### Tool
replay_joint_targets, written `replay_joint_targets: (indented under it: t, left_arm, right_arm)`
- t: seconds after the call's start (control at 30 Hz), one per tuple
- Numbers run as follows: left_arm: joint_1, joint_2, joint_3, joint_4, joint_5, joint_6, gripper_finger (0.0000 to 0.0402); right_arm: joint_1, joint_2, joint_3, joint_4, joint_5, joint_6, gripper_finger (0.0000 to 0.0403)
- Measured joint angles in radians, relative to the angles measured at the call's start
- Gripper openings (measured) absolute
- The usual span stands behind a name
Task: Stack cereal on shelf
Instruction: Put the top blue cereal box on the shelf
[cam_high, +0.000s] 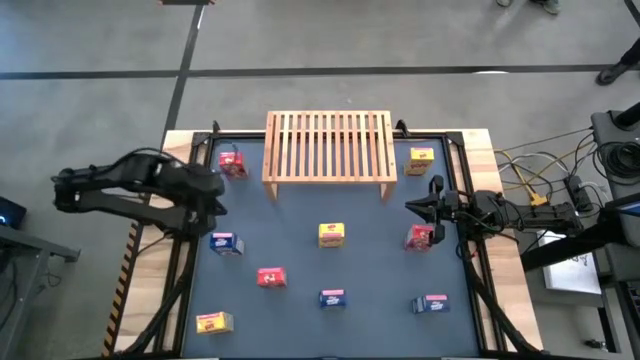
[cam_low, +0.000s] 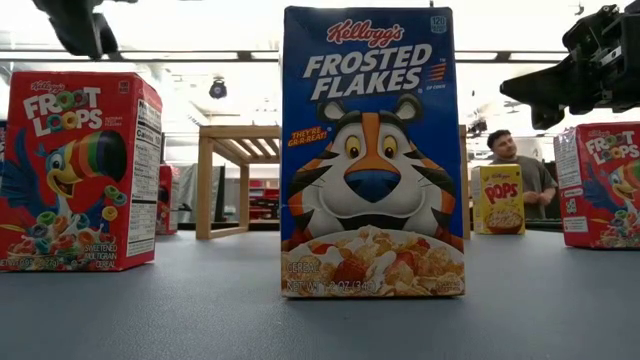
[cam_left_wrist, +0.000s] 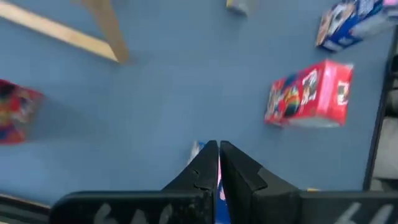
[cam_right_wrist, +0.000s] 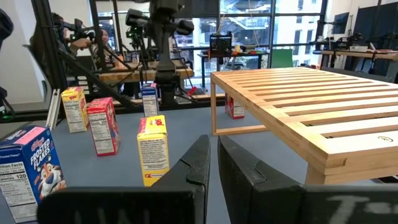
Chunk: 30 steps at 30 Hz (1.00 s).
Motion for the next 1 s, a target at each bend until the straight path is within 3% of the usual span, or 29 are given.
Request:
replay_joint_targets:
  t: [0.17, 0.3, 0.57, 0.73, 0.87, 1.0]
  left_arm:
    - [-0.032, 0.034, -0.043, -0.001, 0.031, -0.039, 0.0007]
    - [-0.053, 0.058, -0.072, 0.008, 0.033, -0.048, 0.0039]
    - [-0.068, 0.135, -0.113, 0.01, 0.131, -0.091, 0.0184]
    - [-0.104, 0.177, -0.113, 0.01, 0.141, -0.081, 0.0278]
    - [-0.156, 0.21, -0.113, 0.009, 0.112, -0.08, 0.0322]
    - [-0.204, 0.233, -0.113, -0.001, 0.08, -0.089, 0.0337]
  right_arm:
    - [0.0, 0.0, 0.0, 0.0, 0.0, 0.0, 0.0022]
    - [0.0, 0.0, 0.0, 0.0, 0.0, 0.0, 0.0022]
    - [0.0, 0.0, 0.0, 0.0, 0.0, 0.0, 0.0022]
    - [0.0, 0.0, 0.0, 0.0, 0.0, 0.0, 0.0022]
    - [0.0, 0.0, 0.0, 0.0, 0.0, 0.0, 0.0022]
    - [0.0, 0.0, 0.0, 0.0, 0.0, 0.0, 0.0022]
